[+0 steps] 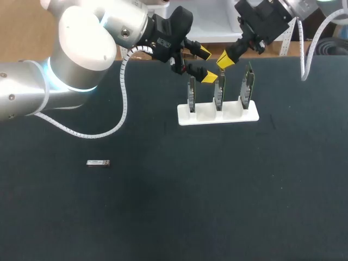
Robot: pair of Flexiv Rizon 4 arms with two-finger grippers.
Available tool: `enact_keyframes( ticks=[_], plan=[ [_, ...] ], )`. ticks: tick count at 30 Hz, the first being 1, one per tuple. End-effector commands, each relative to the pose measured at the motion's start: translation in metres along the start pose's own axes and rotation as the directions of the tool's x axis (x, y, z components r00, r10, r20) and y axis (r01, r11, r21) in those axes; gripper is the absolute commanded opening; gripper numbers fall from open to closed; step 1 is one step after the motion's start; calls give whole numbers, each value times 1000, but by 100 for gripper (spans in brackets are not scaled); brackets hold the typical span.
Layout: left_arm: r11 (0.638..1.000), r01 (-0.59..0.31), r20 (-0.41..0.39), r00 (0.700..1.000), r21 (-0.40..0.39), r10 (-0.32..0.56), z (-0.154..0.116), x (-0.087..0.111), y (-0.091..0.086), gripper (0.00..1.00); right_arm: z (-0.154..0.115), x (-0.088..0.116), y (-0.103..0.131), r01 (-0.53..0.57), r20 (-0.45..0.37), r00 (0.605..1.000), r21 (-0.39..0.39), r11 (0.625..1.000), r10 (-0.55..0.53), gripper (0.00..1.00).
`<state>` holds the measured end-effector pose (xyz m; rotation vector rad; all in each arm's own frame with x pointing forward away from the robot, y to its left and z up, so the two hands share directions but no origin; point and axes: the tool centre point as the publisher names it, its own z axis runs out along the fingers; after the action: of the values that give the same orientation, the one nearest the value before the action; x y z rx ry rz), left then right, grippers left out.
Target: Pick up the optical module with the left hand, and insert it into the network port with the right hand.
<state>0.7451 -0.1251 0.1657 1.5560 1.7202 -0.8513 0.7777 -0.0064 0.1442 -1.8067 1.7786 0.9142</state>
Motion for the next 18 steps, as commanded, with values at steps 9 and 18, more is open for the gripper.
enact_keyframes(
  ticks=[9,18],
  plan=[
    [1000,2,-8,1000,4,-2,0,-1,2,100,1,2,-5,-5,-6,1000,-13,1000,5,0],
    [1000,2,-8,1000,4,-2,0,-1,2,100,4,3,-5,-15,-8,1000,-24,1000,15,0]
  ],
)
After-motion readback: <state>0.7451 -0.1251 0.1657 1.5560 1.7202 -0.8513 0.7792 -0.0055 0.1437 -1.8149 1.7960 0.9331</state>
